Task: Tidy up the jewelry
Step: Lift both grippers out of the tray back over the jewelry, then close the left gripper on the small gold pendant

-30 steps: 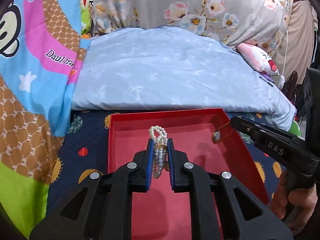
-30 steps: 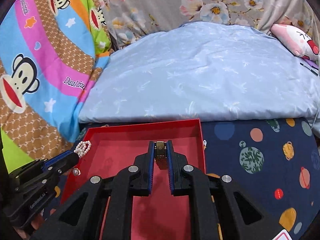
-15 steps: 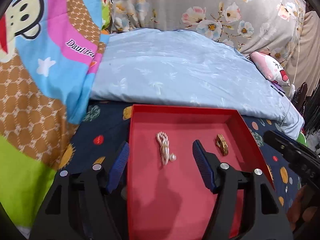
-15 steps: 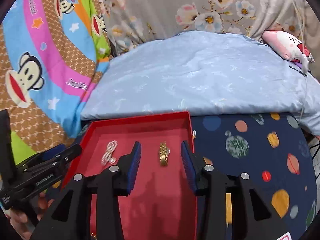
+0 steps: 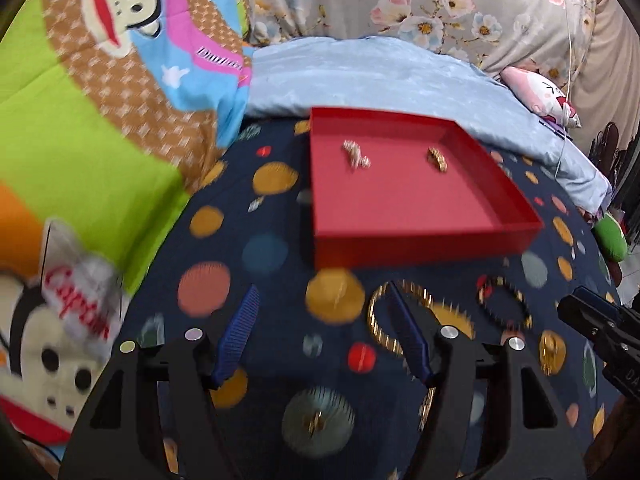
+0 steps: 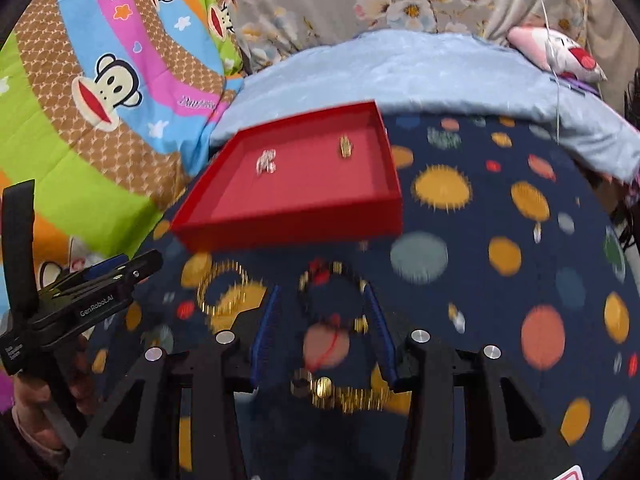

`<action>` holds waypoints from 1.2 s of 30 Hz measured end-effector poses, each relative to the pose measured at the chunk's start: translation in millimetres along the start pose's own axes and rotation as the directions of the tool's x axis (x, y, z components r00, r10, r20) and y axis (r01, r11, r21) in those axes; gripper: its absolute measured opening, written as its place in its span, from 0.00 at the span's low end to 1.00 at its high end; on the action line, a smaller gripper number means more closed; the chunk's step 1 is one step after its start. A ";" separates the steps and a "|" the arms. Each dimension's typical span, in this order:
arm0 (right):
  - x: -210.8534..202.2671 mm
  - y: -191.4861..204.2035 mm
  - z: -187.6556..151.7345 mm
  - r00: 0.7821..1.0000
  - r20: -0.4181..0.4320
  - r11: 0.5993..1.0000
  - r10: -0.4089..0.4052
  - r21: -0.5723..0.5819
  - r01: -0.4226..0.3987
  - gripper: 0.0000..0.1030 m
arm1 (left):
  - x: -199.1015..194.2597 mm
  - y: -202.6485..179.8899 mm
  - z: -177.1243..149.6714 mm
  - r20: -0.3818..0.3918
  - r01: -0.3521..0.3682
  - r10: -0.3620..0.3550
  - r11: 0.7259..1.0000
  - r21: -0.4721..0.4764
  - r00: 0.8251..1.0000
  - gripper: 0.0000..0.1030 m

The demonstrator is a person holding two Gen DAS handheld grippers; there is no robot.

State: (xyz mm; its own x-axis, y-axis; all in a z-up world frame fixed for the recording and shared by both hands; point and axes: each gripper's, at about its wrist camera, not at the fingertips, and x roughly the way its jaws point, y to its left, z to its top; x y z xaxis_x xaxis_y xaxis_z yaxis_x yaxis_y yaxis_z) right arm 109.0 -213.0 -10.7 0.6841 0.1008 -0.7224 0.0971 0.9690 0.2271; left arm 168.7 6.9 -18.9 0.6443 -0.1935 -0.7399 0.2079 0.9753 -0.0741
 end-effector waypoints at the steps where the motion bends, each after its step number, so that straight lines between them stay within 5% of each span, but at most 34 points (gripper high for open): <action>1: -2.3 -0.1 -11.5 1.000 -0.012 1.000 -0.003 0.001 0.003 0.42 | -2.4 2.6 -8.8 -0.012 0.005 -0.006 1.000 -0.012 1.000 0.62; 7: -8.4 3.4 -58.3 0.997 -0.051 0.999 -0.050 -0.024 0.049 0.42 | -9.9 5.6 -55.7 -0.058 0.003 -0.005 0.999 -0.036 0.998 0.62; 14: -6.7 4.2 -77.9 0.996 -0.076 0.999 -0.037 -0.012 0.036 0.42 | -8.9 3.2 -70.7 -0.048 -0.024 0.022 0.999 -0.040 0.999 0.62; 33: -4.3 -4.7 -63.1 0.998 -0.048 0.999 -0.051 -0.002 0.051 0.42 | -1.5 2.8 -68.2 -0.038 -0.012 0.009 0.998 -0.070 0.999 0.60; 36: -1.4 -6.7 -62.8 0.997 -0.054 0.999 -0.051 0.004 0.051 0.42 | -2.0 1.5 -70.0 -0.037 -0.002 0.000 0.998 -0.063 0.999 0.50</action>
State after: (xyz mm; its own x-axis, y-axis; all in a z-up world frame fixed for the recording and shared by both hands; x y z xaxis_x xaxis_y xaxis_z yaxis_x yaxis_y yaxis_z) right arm 62.0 -205.5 -52.2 0.6385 0.0631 -0.7671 0.1348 0.9721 0.1921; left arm 116.2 16.2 -64.3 0.6165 -0.1895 -0.7642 0.1600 0.9805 -0.1141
